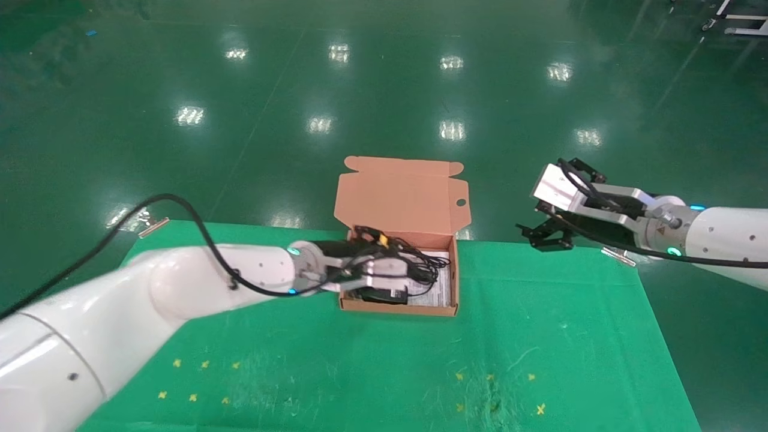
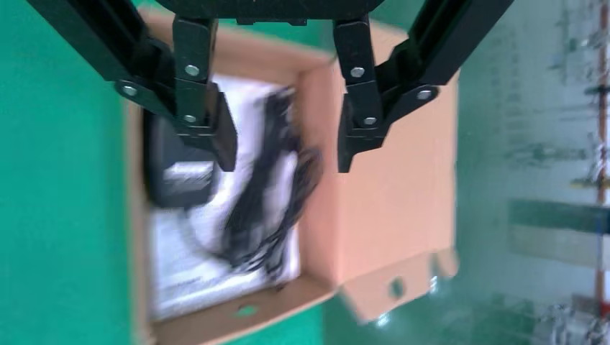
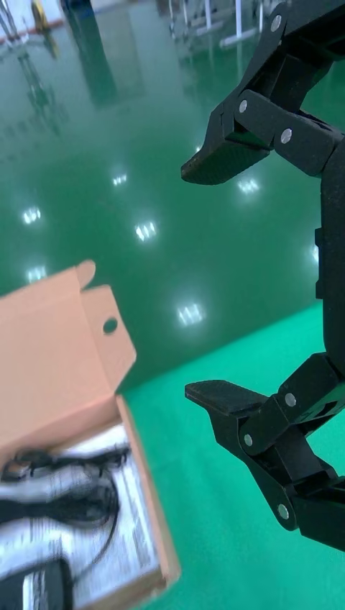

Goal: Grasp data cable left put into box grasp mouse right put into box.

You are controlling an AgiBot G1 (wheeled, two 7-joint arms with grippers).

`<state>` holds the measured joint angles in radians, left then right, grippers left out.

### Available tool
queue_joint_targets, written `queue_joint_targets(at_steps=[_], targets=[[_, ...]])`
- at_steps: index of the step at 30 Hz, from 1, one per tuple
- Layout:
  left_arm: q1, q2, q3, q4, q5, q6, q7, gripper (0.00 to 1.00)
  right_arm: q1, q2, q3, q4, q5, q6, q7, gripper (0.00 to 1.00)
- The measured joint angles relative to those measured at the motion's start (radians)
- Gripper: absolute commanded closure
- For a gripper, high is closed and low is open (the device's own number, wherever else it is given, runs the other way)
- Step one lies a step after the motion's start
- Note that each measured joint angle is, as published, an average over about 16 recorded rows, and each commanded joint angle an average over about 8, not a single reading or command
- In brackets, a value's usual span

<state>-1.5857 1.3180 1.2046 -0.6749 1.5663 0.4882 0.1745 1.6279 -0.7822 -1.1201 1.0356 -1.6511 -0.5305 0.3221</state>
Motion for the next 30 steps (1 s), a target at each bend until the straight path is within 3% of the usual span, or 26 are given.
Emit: queue_joint_targets(at_steps=[15,30], targets=[[-0.078,-0.119,-0.089,-0.075,-0.060,0.023,-0.102,0.00,0.074,0.050,0.010,0.086,-0.059,-0.092,-0.062,0.00],[0.058,-0.261,-0.288,-0.203,-0.244,0.254,-0.167,0.00,-0.058,0.078,0.189,0.125,0.148,-0.289,-0.084,0.00]])
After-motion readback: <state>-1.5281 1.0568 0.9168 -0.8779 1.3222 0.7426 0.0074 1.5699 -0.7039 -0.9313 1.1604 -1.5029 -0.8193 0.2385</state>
